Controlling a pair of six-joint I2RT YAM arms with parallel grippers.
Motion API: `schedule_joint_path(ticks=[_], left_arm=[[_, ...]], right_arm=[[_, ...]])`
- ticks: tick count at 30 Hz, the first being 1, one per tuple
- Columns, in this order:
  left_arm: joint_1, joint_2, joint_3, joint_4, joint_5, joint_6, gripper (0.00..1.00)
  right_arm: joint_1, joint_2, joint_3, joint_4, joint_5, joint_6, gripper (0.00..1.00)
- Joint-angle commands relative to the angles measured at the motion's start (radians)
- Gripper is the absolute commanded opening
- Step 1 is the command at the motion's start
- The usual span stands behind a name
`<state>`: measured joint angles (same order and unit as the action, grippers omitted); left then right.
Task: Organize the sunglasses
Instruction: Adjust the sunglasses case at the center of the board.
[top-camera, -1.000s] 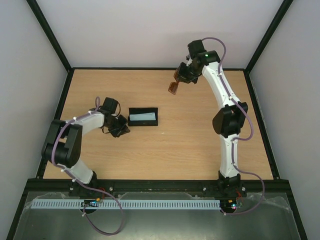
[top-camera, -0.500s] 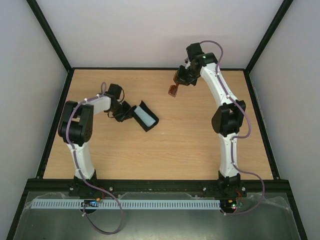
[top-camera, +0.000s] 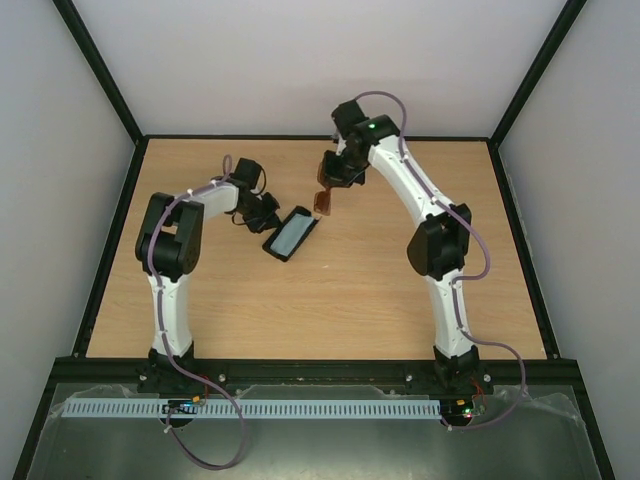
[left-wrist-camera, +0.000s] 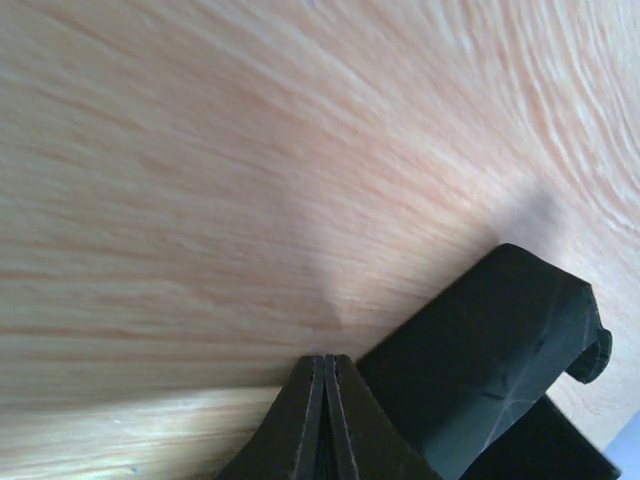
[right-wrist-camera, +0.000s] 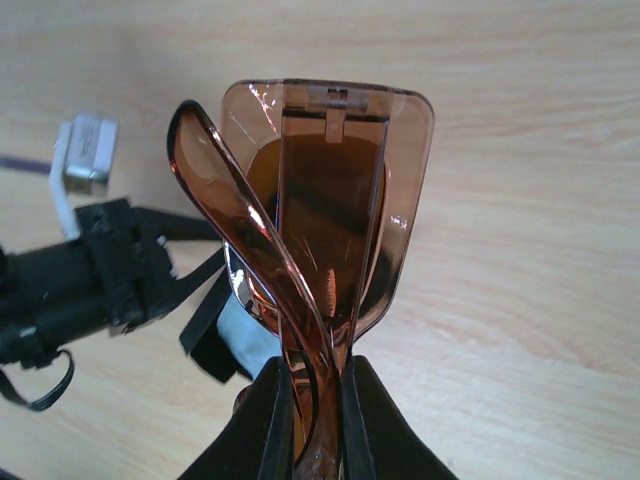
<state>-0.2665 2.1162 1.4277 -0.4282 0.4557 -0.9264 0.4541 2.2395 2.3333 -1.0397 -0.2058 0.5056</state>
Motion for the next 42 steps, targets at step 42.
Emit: schedule_joint_path(ticks=[42], left_arm=[[-0.059,-0.120,-0.187,0.000,-0.018,0.043,0.02]], right_arm=[[0.250,0.018,-0.036,-0.139,0.241,-0.100,0.01]])
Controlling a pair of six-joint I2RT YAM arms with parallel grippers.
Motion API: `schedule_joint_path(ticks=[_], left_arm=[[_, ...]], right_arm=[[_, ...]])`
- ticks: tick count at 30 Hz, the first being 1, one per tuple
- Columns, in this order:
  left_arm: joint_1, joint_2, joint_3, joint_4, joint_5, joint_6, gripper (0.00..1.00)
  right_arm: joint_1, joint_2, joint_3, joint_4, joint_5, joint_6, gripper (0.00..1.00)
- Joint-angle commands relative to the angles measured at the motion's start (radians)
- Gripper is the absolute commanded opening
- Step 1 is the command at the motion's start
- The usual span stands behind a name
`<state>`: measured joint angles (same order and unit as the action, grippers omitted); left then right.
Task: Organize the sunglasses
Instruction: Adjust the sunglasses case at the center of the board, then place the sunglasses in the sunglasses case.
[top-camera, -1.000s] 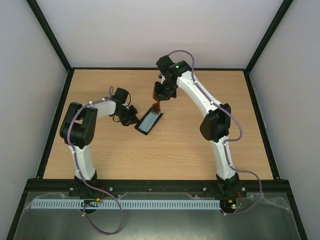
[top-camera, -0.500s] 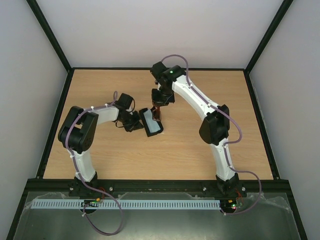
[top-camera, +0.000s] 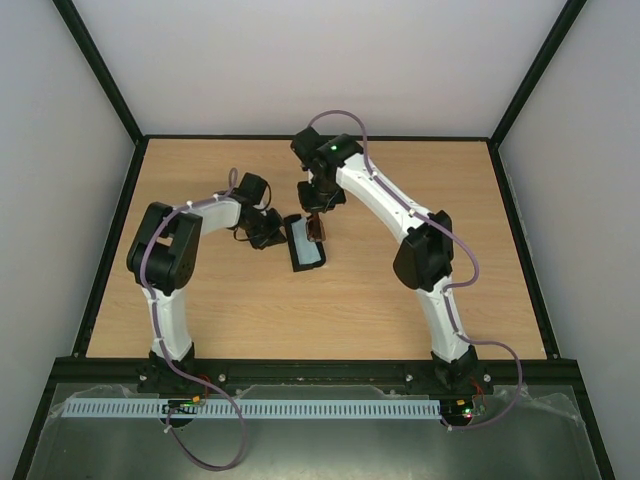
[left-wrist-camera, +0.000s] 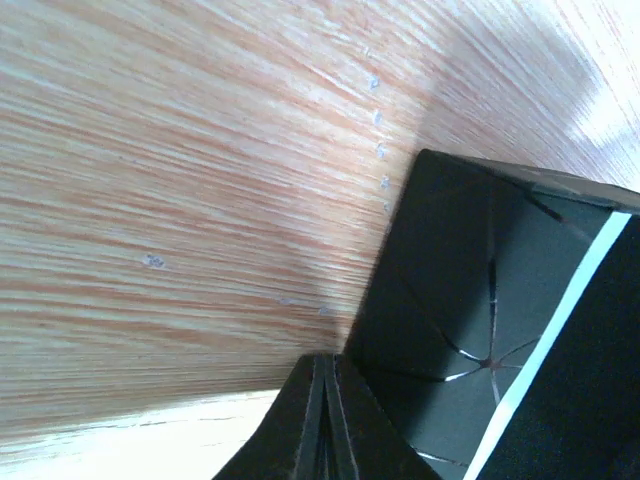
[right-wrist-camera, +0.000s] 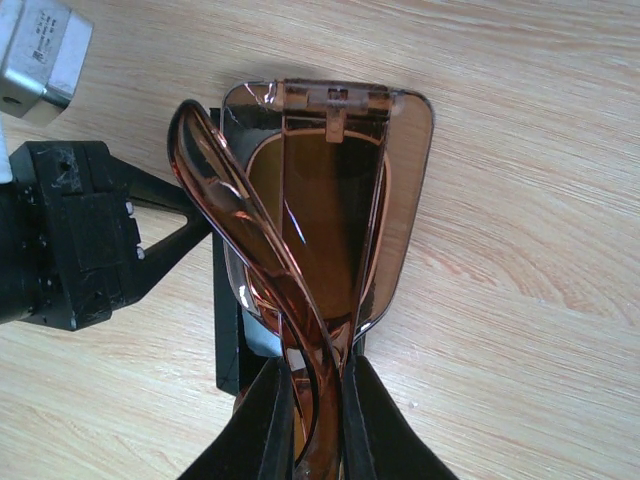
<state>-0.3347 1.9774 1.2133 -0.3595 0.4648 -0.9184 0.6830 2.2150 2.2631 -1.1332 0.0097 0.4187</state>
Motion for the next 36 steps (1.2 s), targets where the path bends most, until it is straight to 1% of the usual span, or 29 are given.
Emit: schedule_joint_path(ticks=[1,6,13,19,36], left_arm=[[0.012,0.016,0.023,-0.068,-0.025,0.038,0.02],[0.021,-0.013,-0.013,-0.069,-0.013,0.051,0.02],[0.031,-0.030,-0.037,-0.065,0.003,0.063,0.02],[0.032,-0.014,-0.025,-0.057,0.015,0.061,0.02],[0.031,0.036,0.043,-0.046,0.034,0.038,0.02]], right_arm=[[0.028,0.049,0.034,-0.046,0.031,-0.009,0.01],[0.035,0.061,-0.017,-0.004,0.017,0.036,0.01],[0.041,0.122,-0.003,0.028,0.049,0.042,0.01],[0.042,0.161,-0.005,0.031,0.087,0.024,0.01],[0.063,0.231,0.016,0.039,0.084,0.013,0.01]])
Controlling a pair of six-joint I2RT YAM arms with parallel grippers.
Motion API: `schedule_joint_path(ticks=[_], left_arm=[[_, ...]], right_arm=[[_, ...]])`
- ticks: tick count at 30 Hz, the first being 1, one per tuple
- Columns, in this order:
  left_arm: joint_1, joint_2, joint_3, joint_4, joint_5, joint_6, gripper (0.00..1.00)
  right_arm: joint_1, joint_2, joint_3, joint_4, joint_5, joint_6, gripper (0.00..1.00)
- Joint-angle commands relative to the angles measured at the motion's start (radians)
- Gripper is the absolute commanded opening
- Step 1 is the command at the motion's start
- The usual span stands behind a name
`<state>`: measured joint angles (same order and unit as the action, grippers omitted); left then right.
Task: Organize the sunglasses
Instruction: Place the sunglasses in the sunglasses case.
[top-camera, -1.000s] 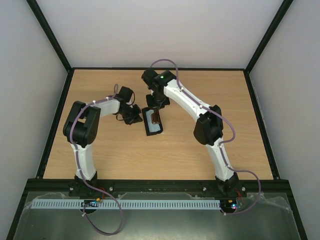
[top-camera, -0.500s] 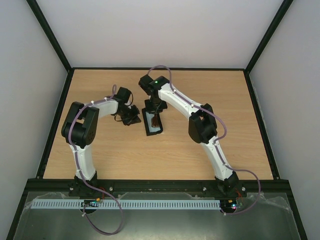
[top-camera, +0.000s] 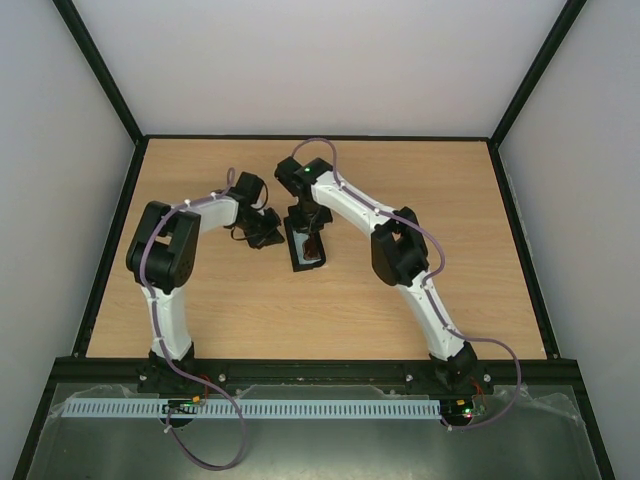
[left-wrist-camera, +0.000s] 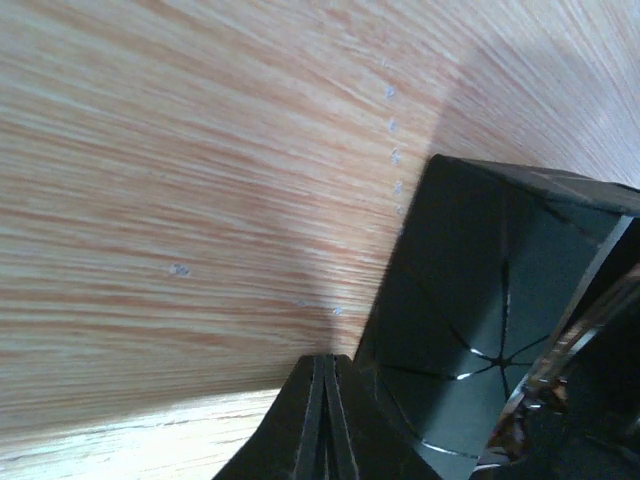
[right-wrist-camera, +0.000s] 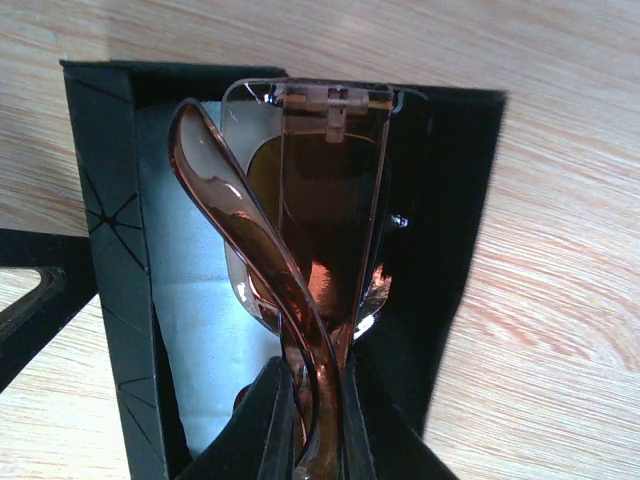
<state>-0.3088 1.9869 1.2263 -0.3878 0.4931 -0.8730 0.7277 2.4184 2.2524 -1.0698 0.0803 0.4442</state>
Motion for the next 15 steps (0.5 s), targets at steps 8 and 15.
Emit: schedule_joint_path(ticks=[8,15], left_arm=[[0.001,0.047,0.042,-0.011,0.009,-0.010,0.02],[-0.004,0.061,0.055,-0.004,0.016,-0.015,0.02]], right_arm=[[0.040,0.056,0.036,-0.017,0.012,-0.011,0.01],[0.046,0.072,0.045,-0.014,-0.011,0.001,0.01]])
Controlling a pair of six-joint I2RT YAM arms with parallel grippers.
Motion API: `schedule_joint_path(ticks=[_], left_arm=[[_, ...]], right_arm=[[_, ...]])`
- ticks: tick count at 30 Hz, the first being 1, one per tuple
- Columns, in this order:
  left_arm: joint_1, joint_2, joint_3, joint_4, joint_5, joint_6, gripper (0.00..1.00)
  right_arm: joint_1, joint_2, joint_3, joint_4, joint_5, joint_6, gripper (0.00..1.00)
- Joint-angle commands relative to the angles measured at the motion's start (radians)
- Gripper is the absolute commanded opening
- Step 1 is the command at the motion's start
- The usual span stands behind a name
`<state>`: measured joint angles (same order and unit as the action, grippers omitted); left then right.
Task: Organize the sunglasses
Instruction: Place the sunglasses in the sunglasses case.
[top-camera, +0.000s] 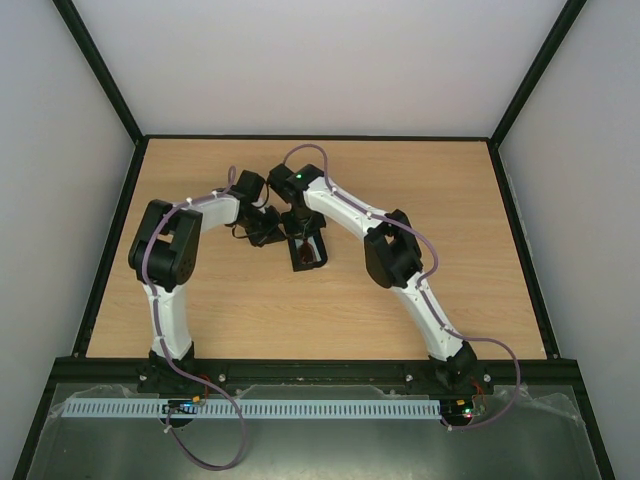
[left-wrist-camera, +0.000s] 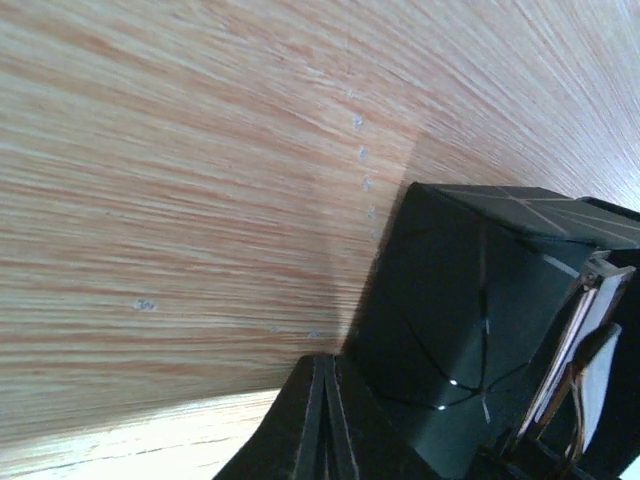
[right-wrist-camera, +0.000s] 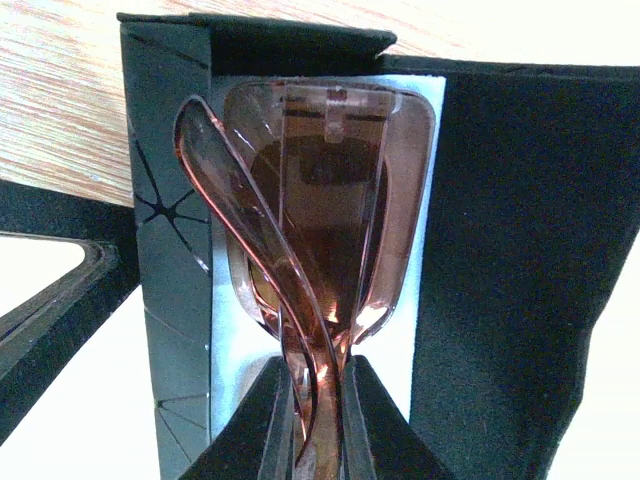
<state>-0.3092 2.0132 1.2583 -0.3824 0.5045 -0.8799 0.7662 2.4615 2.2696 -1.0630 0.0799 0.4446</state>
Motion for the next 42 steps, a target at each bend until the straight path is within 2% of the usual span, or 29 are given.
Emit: schedule_joint_path(ticks=[1,10,24,37,42], left_arm=[[-0.006,0.037,0.026,-0.009,0.003,-0.008,0.02],[-0.018,0.052,0.041,-0.015,0.004,-0.008,0.02],[-0.021,0.032,0.018,-0.011,0.002,-0.011,0.02],[-0.026,0.012,-0.008,-0.006,-0.001,-0.013,0.02],[-0.027,0.010,-0.008,-0.005,0.000,-0.015,0.02]], right_arm=[[0.008,0.031,0.028,-0.019,-0.014,0.002,0.01],[0.020,0.040,0.030,0.000,-0.050,0.024,0.01],[0.020,-0.068,-0.084,0.017,0.055,0.085,0.01],[0.020,-0.094,-0.086,-0.008,0.135,0.134,0.01],[0.020,-0.080,-0.081,-0.018,0.116,0.139,0.01]])
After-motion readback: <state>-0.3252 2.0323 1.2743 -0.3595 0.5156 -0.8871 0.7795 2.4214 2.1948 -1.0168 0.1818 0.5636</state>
